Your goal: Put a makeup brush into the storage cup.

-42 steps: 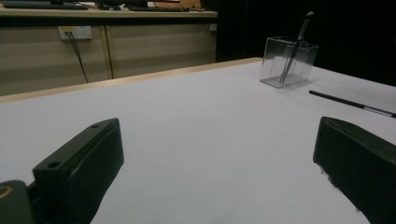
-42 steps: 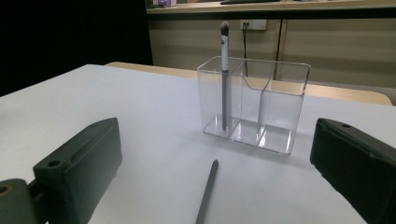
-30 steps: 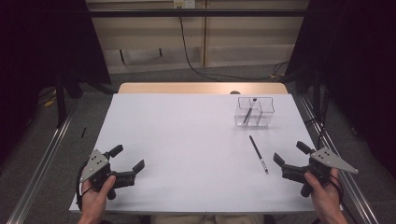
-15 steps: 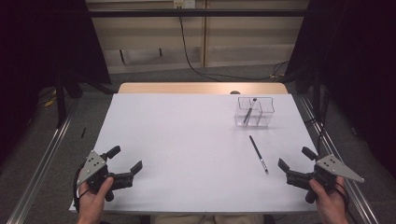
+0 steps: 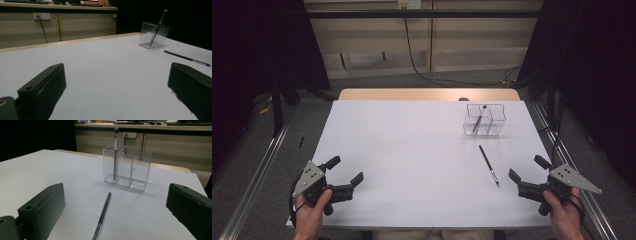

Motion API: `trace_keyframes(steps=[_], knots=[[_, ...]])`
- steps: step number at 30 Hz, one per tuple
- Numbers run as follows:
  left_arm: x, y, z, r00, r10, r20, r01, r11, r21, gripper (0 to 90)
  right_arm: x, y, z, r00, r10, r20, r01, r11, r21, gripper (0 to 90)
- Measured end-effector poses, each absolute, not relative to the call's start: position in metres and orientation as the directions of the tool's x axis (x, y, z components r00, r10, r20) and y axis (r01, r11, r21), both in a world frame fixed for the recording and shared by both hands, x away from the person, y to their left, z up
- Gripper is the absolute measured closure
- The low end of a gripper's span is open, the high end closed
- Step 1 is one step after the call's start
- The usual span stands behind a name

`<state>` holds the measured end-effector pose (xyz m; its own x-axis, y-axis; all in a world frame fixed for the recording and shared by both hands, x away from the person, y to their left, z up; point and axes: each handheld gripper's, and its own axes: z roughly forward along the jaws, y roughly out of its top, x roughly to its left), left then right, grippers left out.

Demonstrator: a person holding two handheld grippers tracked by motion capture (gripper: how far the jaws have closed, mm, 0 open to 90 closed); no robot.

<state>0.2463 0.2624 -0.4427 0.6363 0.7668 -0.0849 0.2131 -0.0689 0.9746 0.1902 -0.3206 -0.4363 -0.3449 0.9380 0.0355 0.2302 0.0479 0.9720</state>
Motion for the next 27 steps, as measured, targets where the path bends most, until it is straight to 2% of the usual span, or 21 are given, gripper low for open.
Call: trace_keyframes(steps=[11, 27], knots=[[0.248, 0.261, -0.444, 0.633, 0.77, -0.079, 0.223, -0.083, 0.971, 1.8, 0.214, -0.316, -0.425, -0.397, 0.915, 0.072, 0.26, 0.037, 0.965, 2.1], [0.249, 0.261, -0.445, 0.632, 0.771, -0.078, 0.232, -0.093, 0.968, 1.8, 0.258, -0.297, -0.409, -0.454, 0.89, 0.053, 0.253, 0.072, 0.965, 0.6]])
